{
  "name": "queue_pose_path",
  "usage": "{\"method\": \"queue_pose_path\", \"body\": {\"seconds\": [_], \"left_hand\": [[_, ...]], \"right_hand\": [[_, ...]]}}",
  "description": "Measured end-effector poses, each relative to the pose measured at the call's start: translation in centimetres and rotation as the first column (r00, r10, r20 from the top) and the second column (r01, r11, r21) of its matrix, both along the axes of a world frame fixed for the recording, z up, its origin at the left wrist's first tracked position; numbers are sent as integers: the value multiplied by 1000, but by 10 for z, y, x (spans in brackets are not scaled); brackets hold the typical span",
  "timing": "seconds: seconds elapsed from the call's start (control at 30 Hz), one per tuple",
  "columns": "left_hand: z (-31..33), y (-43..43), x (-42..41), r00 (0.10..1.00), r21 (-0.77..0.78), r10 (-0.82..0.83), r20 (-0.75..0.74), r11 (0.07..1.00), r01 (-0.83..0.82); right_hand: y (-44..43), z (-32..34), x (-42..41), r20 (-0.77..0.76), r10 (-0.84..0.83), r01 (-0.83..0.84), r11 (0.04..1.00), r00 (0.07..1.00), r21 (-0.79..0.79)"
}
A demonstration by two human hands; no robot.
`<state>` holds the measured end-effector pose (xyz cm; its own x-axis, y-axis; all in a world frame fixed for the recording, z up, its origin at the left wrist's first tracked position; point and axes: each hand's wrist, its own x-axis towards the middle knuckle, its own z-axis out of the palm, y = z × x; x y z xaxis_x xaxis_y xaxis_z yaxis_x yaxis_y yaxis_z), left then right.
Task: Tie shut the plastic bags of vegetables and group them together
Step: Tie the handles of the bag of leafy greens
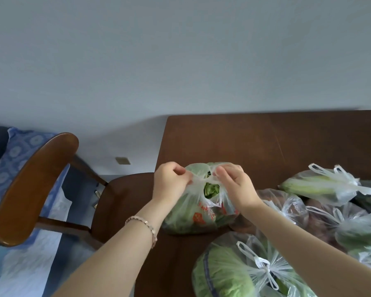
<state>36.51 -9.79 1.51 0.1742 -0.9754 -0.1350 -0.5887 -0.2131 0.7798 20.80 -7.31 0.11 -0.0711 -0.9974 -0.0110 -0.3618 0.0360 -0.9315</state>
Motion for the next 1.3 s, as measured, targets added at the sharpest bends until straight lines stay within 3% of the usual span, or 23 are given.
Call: {"method": "queue_pose_path", "body": {"seconds": [0.1,0.17,0.23,0.33,0.4,0.5,0.6,0.67,0.8,0.93,1.03,1.1,1.17,1.23,1.3], "left_hand": [[-24,-22,18,994,31,102,32,994,-103],[-44,-30,34,985,75,124,121,988,-134],[-67,-34,52,972,139,120,200,979,-149],[-93,-34,64,966,232,142,215,954,-192],[-97,-37,56,959,251,255,124,927,-279],[-80,-47,35,919,328,337,-204,908,-260],[-55,-48,12,853,325,145,-501,945,30],[-46,-43,-6,833,297,-35,-552,925,236],[-47,-37,-28,833,344,-209,-512,839,422],[-57,-36,-32,803,398,-10,-596,865,306],[-60,-36,-33,790,353,28,-612,904,241],[-56,-35,-36,743,297,17,-669,923,246],[-50,-34,-39,666,326,103,-739,920,219],[-41,-33,-41,598,364,199,-776,916,168],[-35,-32,-41,713,362,191,-674,928,94]], "right_hand": [[-10,-27,-15,-13,-3,4,993,1000,116],[-8,-51,-32,-232,65,-33,990,971,138],[-3,-76,-53,-525,101,-30,989,845,142],[-2,-91,-63,-633,140,23,970,761,241],[-7,-87,-61,-574,157,55,941,804,334],[-17,-67,-56,-292,-13,134,908,956,398],[-33,-43,-41,74,-96,61,923,993,381],[-45,-29,-25,236,-51,-27,949,970,314],[-62,-23,-6,283,-7,-60,972,959,226],[-61,-41,-12,376,-176,83,965,910,251],[-45,-59,-12,207,-19,-49,947,978,319],[-37,-69,-6,51,177,-183,922,983,342],[-36,-73,1,-71,223,-196,940,972,279],[-35,-72,8,-89,134,-113,971,987,213],[-33,-68,16,103,-42,14,966,994,257]]}}
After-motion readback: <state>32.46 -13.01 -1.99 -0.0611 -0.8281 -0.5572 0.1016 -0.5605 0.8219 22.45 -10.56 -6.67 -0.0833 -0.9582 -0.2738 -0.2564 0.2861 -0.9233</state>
